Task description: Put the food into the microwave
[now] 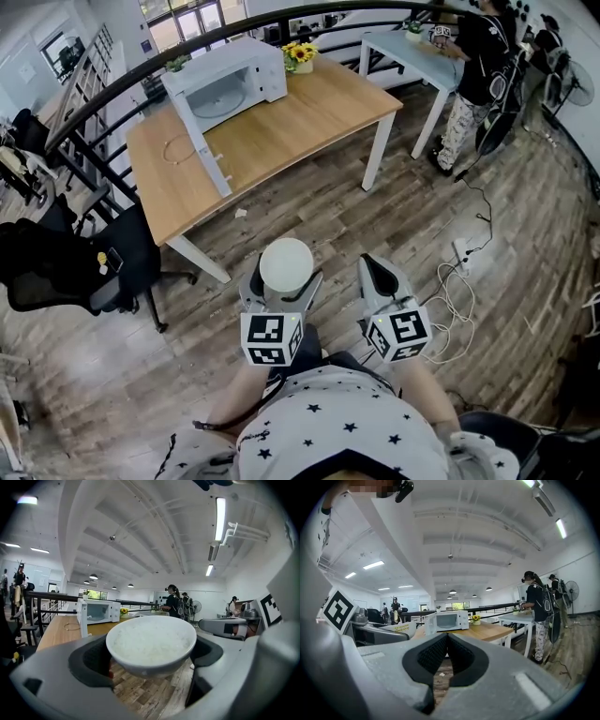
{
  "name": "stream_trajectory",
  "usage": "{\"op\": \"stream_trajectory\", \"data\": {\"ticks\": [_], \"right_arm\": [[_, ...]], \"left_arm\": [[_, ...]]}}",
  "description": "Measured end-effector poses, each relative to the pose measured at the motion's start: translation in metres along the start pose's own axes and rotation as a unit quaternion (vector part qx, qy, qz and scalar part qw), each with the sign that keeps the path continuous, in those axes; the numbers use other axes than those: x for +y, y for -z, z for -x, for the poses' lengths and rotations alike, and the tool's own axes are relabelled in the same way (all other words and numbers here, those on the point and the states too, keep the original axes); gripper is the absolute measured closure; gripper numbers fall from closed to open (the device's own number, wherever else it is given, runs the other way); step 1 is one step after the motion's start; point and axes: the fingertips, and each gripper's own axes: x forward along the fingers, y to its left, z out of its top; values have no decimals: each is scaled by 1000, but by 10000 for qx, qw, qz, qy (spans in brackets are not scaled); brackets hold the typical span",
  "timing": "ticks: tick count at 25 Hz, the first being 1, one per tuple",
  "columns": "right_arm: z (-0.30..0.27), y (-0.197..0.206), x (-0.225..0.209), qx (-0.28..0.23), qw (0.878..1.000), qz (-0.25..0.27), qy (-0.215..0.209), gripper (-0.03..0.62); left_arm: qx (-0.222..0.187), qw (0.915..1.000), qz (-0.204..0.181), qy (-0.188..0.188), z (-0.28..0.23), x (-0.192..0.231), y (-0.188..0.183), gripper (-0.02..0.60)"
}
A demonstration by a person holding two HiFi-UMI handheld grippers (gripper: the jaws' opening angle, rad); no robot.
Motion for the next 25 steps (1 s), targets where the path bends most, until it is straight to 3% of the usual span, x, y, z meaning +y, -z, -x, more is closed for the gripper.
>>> {"op": "stream_trajectory", "data": {"ticks": [15,25], "right_arm": [[-26,1,-29,72,9999,-74,-62,588],[-84,1,-57,133,9999,-39,-22,588]], "left_arm": [[98,9999,-108,7,-42,-1,-8,101],[19,10000,-69,-17,-103,31,-20,101]]}}
